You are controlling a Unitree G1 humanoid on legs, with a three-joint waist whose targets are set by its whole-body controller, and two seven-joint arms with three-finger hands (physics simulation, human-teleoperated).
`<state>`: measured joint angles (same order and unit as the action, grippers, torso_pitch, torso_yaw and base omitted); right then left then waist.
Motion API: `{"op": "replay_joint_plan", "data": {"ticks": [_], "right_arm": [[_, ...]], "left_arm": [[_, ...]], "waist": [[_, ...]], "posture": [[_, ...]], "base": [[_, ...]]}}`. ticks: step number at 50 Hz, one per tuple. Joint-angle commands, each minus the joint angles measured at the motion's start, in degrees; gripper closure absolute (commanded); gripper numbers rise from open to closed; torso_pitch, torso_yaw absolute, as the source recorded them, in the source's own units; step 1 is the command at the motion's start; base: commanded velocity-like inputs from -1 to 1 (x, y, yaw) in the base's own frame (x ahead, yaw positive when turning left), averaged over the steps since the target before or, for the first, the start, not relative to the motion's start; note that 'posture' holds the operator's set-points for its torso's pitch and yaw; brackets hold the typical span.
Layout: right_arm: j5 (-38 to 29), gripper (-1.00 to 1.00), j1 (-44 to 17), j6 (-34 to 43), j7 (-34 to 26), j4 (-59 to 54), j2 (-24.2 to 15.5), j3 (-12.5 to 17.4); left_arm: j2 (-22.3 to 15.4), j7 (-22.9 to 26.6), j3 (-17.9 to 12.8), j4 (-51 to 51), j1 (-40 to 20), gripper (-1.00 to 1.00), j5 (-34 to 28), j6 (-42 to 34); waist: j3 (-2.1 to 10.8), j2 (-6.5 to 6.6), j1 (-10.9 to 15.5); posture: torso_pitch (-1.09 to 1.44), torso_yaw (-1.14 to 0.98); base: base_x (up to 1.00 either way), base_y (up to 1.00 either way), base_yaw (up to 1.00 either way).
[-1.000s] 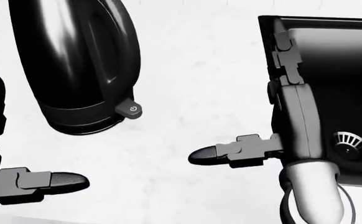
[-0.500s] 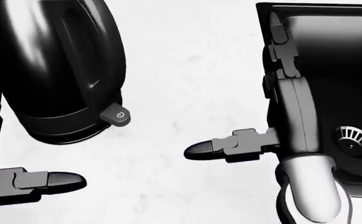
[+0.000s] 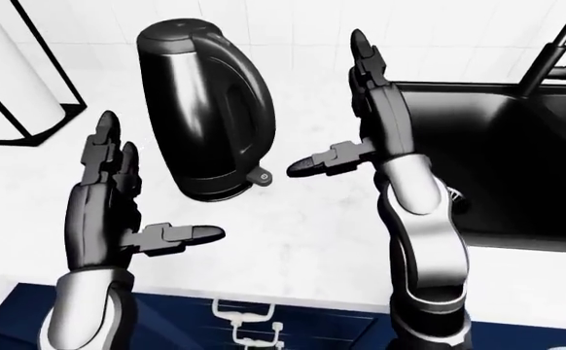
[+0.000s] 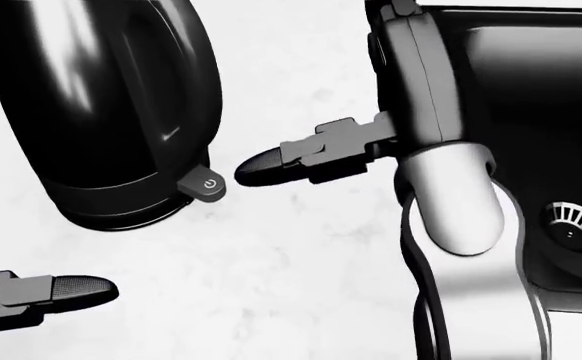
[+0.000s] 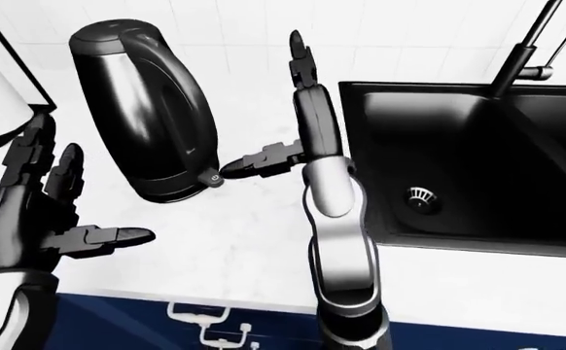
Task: Press down the lever to turn on the electric kettle.
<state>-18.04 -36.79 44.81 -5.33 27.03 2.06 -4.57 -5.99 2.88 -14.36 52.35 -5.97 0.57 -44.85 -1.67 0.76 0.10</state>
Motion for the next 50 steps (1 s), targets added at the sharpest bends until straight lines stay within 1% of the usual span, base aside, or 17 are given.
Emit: {"op": "replay_joint_plan", "data": {"ticks": [1,8,15,23,31,38,50], "right_arm": [[-0.3,-1.00,-2.3,-1.9,0.2,1.0,0.3,0.0],[0.1,-1.00,-4.4,-3.7,0.0,-3.0,0.7,0.2],[0.1,-1.00,-6.2,-3.4,-0.1,-4.5,1.1,0.0],[0.8,-1.00,-8.7,-3.8,0.0,-7.4,1.0,0.6],[1.6,-1.00,-12.8,-5.0,0.2,-12.8,0.6,0.9],[1.9,-1.00,-12.2,-7.7,0.4,-16.8,1.4,0.7],[2.5,-1.00,-10.8,-9.8,1.0,-19.1,1.5,0.8]], "left_arm": [[-0.5,-0.1,-0.4,1.8,-1.1,-1.00,0.2,1.6],[-0.6,-0.2,-0.6,1.5,-1.2,-1.00,0.5,1.7],[-0.7,-0.2,-1.0,1.2,-1.3,-1.00,0.9,1.7],[-1.0,-0.3,-1.4,1.4,-1.6,-1.00,1.3,1.2],[-1.3,-0.4,-1.9,1.2,-1.9,-1.00,1.9,1.0],[-1.5,-0.6,-2.1,0.9,-2.0,-1.00,2.3,1.0],[-1.5,-0.6,-2.1,0.6,-1.7,-1.00,2.4,1.7]], "waist": [[1.05,0.33,0.1],[1.01,0.54,0.0],[1.00,0.70,0.0],[1.03,0.81,0.0],[1.09,0.91,-0.1],[1.19,0.96,-0.1],[1.46,0.51,-0.1]], "posture": [[0.00,0.00],[0.00,0.00],[0.00,0.00],[0.00,0.00],[0.00,0.00],[0.00,0.00],[0.00,0.00]], "base": [[0.00,0.00,0.00],[0.00,0.00,0.00],[0.00,0.00,0.00],[0.00,0.00,0.00],[0.00,0.00,0.00],[0.00,0.00,0.00],[0.00,0.00,0.00]]}}
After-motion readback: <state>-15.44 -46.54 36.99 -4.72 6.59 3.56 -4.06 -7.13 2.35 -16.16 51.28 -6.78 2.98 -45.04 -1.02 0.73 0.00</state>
